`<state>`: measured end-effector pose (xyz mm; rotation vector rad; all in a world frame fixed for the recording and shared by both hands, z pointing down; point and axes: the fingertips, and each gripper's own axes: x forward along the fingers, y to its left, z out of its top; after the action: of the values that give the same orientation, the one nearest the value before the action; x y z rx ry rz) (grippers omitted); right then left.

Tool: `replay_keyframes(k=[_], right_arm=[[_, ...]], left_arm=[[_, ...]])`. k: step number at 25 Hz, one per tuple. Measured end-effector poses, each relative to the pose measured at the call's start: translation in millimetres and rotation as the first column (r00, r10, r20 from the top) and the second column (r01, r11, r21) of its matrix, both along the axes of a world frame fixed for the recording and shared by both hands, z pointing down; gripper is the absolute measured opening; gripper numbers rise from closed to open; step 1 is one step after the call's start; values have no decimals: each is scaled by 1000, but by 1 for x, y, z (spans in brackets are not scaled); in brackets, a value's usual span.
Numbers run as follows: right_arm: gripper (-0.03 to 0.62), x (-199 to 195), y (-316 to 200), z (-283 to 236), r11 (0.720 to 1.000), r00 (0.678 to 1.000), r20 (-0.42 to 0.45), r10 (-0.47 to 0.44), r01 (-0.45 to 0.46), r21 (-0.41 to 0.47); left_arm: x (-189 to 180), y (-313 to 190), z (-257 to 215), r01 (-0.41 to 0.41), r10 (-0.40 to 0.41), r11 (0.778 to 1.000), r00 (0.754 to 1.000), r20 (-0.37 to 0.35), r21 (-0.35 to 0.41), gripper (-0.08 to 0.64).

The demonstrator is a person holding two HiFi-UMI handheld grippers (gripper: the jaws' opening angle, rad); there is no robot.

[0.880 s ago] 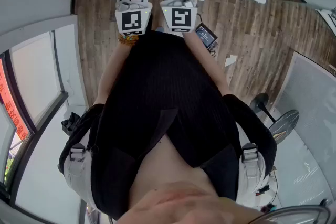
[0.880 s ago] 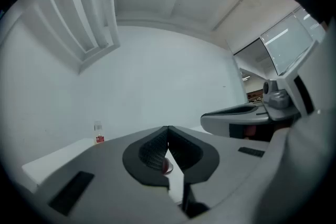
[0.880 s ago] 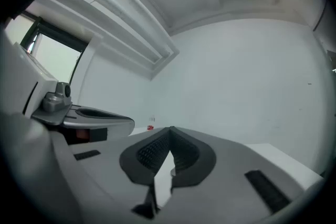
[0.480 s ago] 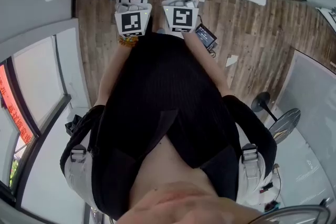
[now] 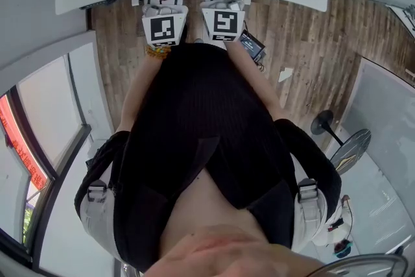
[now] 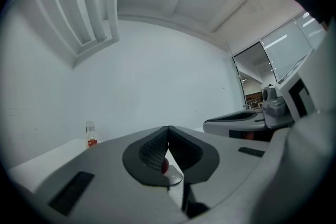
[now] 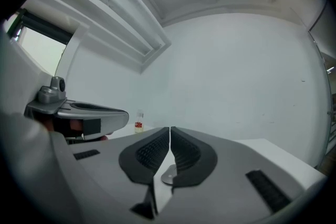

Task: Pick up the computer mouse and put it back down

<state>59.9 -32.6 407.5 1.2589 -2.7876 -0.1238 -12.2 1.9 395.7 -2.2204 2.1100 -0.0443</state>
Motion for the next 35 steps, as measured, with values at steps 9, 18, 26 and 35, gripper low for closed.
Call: replay_keyframes(k=[9, 18, 26, 35], right_arm=[[29, -10, -42, -1, 994, 994, -33, 108, -108, -2], [29, -21, -73, 3, 981, 980, -51, 194, -195, -15], [29, -43, -103, 12, 967, 966, -70, 249, -252, -26], [31, -51, -131, 12, 946, 943, -92, 319, -323, -32]], left_arm=[[-24, -37, -1, -75, 75, 997, 997, -30, 7, 14], [-32, -74, 0, -180, 180, 984, 983, -37, -5, 14], [-53, -101, 8, -253, 252, 967, 967, -45, -22, 14], [-72, -137, 15, -316, 314, 948, 948, -57, -34, 14]])
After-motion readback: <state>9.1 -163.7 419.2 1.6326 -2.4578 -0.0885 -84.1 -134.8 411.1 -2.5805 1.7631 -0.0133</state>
